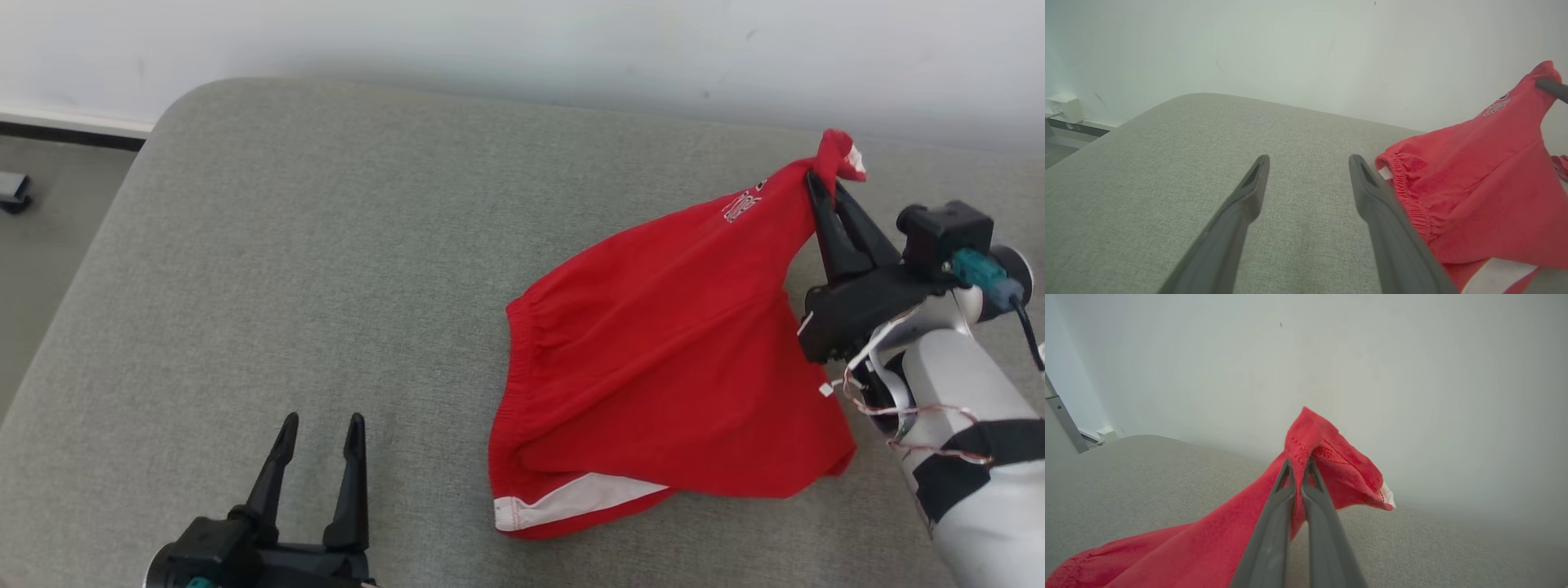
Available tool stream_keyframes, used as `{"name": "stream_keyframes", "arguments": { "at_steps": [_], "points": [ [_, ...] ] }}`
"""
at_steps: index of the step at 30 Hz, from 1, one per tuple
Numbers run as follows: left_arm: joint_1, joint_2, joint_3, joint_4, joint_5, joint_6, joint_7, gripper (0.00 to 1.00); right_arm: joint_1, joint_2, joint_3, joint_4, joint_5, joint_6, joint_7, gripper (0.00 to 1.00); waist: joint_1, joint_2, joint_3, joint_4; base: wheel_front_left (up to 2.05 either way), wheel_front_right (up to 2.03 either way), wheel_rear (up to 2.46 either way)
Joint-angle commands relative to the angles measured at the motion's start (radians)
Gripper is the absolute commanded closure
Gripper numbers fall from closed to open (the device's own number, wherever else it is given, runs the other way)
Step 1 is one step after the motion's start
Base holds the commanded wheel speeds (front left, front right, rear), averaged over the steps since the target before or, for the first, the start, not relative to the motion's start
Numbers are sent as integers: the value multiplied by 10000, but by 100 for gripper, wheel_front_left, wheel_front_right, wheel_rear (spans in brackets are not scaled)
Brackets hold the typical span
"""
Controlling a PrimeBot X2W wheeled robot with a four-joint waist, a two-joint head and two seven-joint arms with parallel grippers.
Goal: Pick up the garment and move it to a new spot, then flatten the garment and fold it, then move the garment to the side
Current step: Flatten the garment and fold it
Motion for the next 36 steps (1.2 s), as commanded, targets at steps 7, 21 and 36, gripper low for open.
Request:
{"name": "stream_keyframes", "arguments": {
  "at_steps": [7,21,36],
  "points": [
    [-496,-104,-469,236,-161,19,-28,0,-1463,30,110,2200,27,-29,524,100,-1,-1,364,770,0,0,0],
    [-165,-51,-506,371,-125,19,-28,0,-1396,192,675,3747,325,-29,-507,0,-1,-1,-219,353,0,0,0],
    [460,380,162,65,81,19,-28,0,3004,-281,-1174,-1751,311,-29,-629,0,-1,-1,-997,-942,0,0,0]
  ]
}}
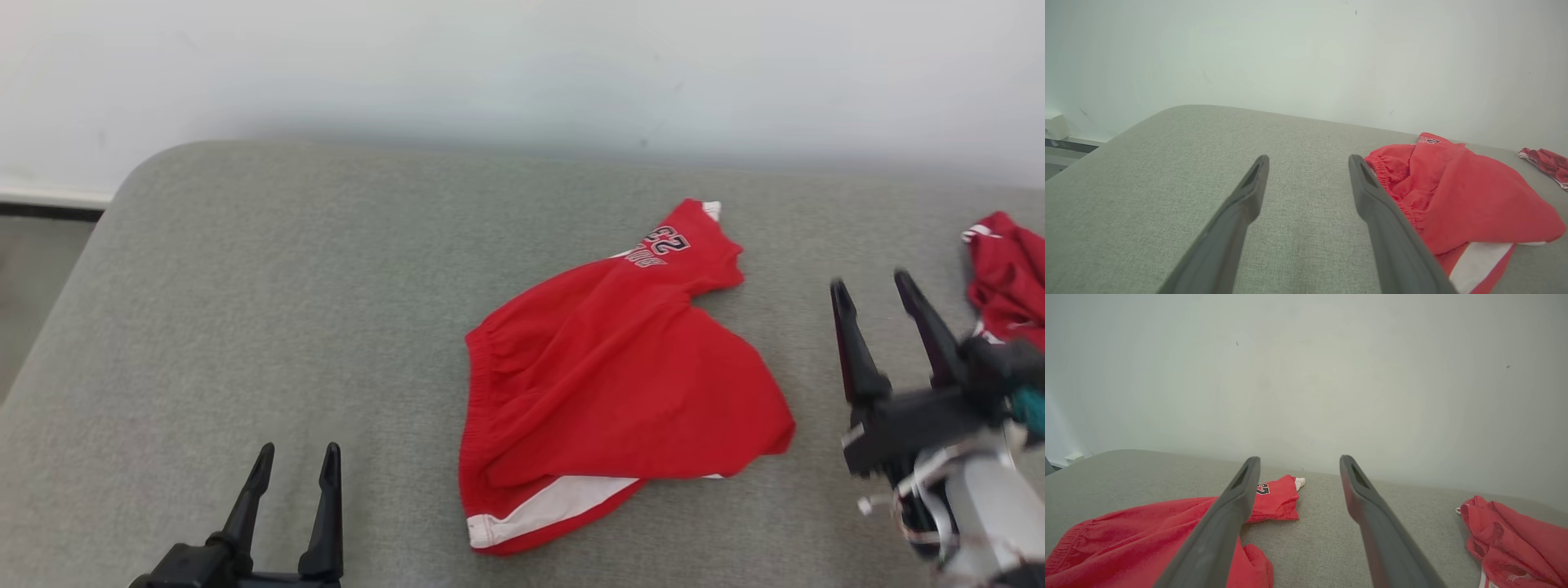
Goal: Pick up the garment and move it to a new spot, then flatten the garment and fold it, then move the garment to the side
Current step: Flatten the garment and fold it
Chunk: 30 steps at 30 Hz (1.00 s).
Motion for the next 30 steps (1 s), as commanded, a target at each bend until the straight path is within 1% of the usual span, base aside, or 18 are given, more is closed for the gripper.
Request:
{"name": "stream_keyframes", "arguments": {
  "at_steps": [1,8,13,16,20,24,30],
  "points": [
    [138,42,40,-80,91,19,-28,0,586,103,-205,-424,-127,-29,-40,0,2,0,-203,-311,0,0,0],
    [323,107,211,-151,132,19,-28,0,2666,591,-1040,-2254,-415,-29,-41,0,2,0,-278,-636,0,0,0],
    [356,144,256,-160,133,20,-28,0,3782,1019,-1284,-2980,-660,-29,-40,0,2,0,-298,-724,0,0,0],
    [376,100,317,-199,159,19,-28,0,4131,1261,-1376,-3097,-737,-29,-42,0,2,0,-298,-776,0,0,0],
    [355,84,339,-217,213,19,-28,0,4181,1419,-1335,-3151,-891,-29,-41,0,2,0,-259,-841,0,0,0],
    [276,75,309,-230,235,19,-28,0,4104,1419,-1307,-3042,-920,-29,-41,0,2,0,-220,-804,0,0,0],
    [272,43,286,-244,243,19,-28,0,3901,1273,-1096,-2376,-915,-29,-34,0,2,0,-188,-691,0,0,0]
  ]
}}
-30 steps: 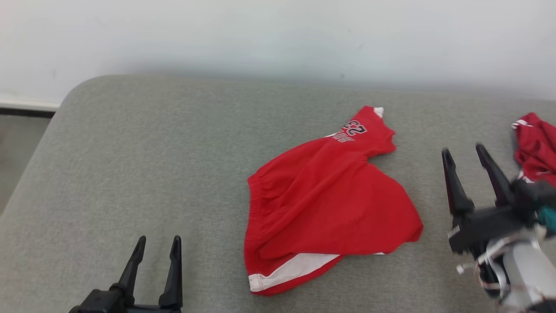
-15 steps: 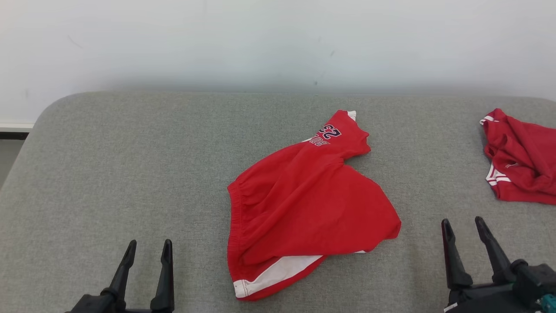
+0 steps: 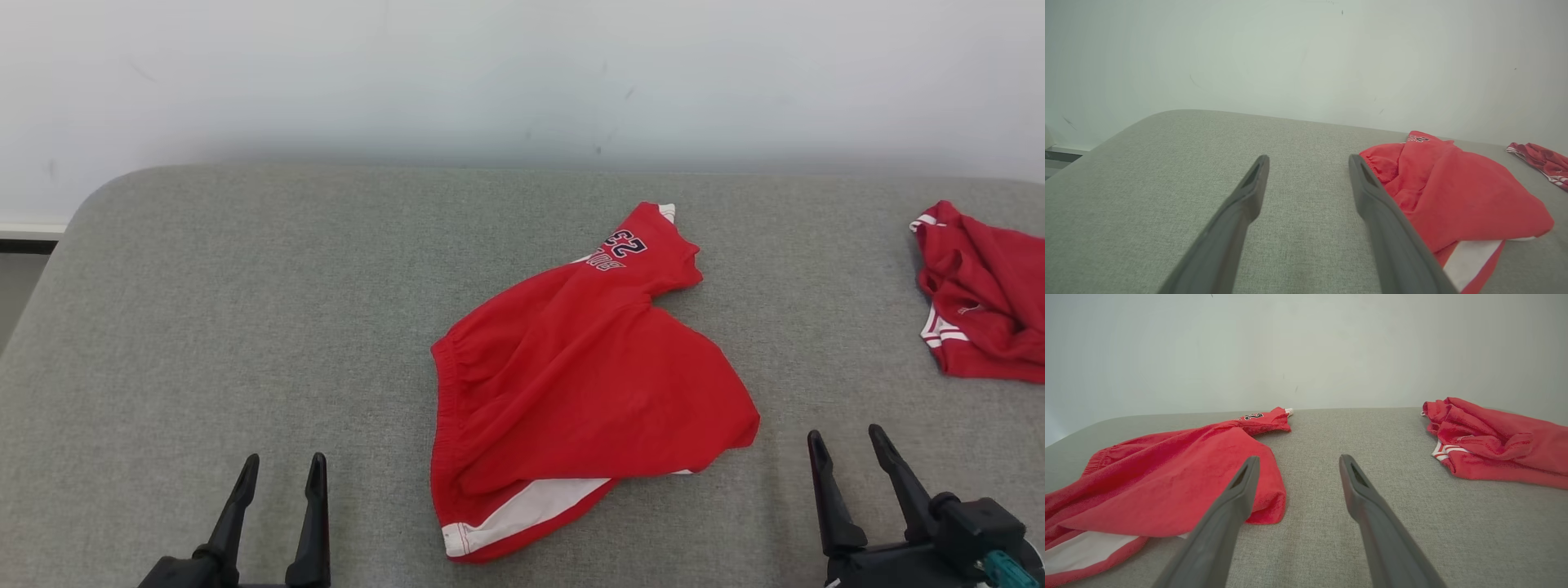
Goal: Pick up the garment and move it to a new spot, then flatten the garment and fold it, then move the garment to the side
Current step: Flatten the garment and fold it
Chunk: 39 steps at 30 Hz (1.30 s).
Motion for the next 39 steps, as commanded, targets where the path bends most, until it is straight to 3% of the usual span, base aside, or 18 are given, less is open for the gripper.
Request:
{"name": "stream_keyframes", "arguments": {
  "at_steps": [1,14,20,21,22,29,33,39],
  "points": [
    [-34,-9,-2,-43,70,19,-28,0,-107,-75,38,112,-51,-29,5,0,0,0,17,38,0,0,0],
    [-268,-3,-171,-57,45,19,-28,0,-1836,-544,1140,3225,120,-29,448,0,0,0,398,741,0,0,0],
    [-360,100,-174,-32,-57,19,-28,0,-2659,-471,1626,4849,410,-29,329,0,0,0,550,1049,0,0,0],
    [-325,85,-139,-17,-29,19,-28,0,-2865,-379,1861,5280,615,-29,332,96,0,0,544,1095,0,0,0],
    [-296,90,-125,-17,-27,20,-28,0,-2933,-375,1962,5437,702,-29,285,100,0,0,537,1107,0,0,0],
    [-65,2,-21,7,64,19,-28,0,-2965,-618,2268,5067,1012,-29,-31,100,0,0,311,812,0,0,0],
    [73,-21,6,-5,59,19,-28,0,-2459,-933,2210,4036,1050,-29,-43,100,0,0,188,585,0,0,0],
    [127,21,30,-32,-2,19,-28,0,-1135,-1664,2107,1548,965,-29,43,100,0,0,98,101,0,0,0]
  ]
}}
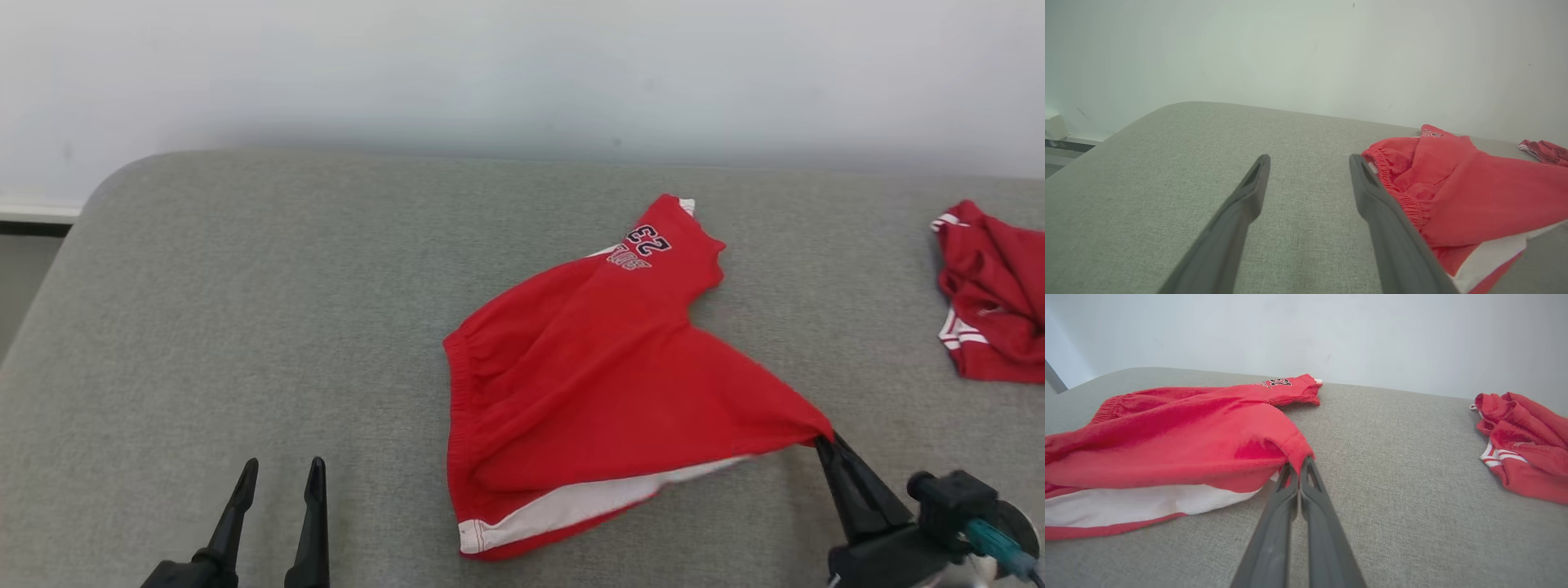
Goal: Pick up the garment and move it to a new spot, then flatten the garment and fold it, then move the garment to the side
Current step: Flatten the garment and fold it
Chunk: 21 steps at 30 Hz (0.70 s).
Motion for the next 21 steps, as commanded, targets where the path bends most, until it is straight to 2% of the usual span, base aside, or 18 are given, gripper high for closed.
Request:
{"name": "stream_keyframes", "arguments": {
  "at_steps": [1,7,11,15,21],
  "points": [
    [45,14,2,-35,-4,19,-28,0,339,-202,-19,-524,54,-29,140,100,0,0,-54,-239,0,0,0],
    [34,-13,1,-80,16,19,-28,0,1684,-713,-477,-3230,226,-29,1400,100,0,0,42,-420,0,0,0],
    [-42,-65,-101,-53,30,19,-28,0,2055,-647,-916,-4055,123,-29,2047,100,0,0,86,-348,0,0,0],
    [-177,-95,-236,-48,25,19,-28,0,1752,-391,-1059,-4135,-152,-29,2565,100,0,0,158,-119,0,0,0],
    [-269,-123,-433,-3,27,19,-28,0,522,-190,-784,-3025,-454,-29,3032,100,0,0,342,336,0,0,0]
  ]
}}
